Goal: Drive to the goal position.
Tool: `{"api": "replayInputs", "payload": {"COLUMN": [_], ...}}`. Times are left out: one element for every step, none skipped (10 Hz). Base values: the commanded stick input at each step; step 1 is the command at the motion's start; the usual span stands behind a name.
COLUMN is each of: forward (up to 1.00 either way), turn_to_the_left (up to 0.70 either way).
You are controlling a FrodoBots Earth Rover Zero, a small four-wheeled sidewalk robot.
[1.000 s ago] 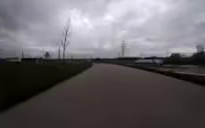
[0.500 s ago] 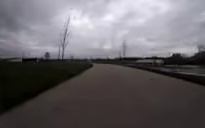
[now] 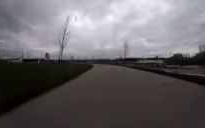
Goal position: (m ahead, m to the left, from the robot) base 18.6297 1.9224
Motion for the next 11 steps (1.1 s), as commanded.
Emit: {"api": "replayInputs", "payload": {"forward": [1.00, 1.00, 1.00, 1.00, 1.00, 1.00, 1.00, 1.00, 1.00, 1.00, 1.00], "turn_to_the_left": [0.00, 0.00, 0.00, 0.00, 0.00, 0.00, 0.00, 0.00, 0.00, 0.00, 0.00]}}
